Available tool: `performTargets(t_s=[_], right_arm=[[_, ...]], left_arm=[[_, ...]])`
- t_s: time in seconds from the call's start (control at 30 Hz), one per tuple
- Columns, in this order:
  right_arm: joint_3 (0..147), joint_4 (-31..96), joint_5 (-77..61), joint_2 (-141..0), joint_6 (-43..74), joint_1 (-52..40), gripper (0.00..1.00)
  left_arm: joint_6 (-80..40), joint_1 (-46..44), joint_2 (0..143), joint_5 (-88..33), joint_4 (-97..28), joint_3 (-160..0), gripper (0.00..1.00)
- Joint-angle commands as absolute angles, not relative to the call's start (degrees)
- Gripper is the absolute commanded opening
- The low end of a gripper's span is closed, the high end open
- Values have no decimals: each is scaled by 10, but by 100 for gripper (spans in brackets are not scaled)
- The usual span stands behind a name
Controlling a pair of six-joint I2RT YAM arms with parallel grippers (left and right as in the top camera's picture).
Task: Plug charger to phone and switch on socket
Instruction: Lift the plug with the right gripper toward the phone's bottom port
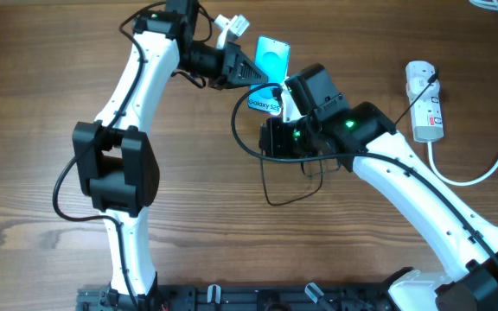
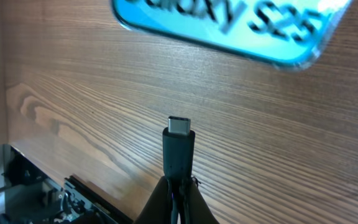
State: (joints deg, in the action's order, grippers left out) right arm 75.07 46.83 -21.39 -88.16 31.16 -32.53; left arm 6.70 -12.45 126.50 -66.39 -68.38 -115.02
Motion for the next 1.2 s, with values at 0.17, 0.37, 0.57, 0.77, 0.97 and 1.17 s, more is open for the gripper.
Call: performTargets(t_s=[0.17,0.37,0.57,0.77,0.97,1.17], right_arm=[[760,464,-162,-867,336,-326,4],[760,457,-140,-867,335,-326,4],[760,454,-140,-867,336,-326,4],[760,448,-142,-867,336,-326,4],[760,446,-142,-867,336,-325,4],[760,446,-142,-867,336,-325,4]], left_arm=[[101,-136,1246,-733,-686,-1157,4],[101,-136,1246,-732,-686,-1157,4],[103,-136,1246,-719,-686,-1157,4],[103,-136,1246,-719,-686,-1157,4],[103,-137,1246,-720,-686,-1157,4],[103,-138,1246,-720,-688,-1157,4]])
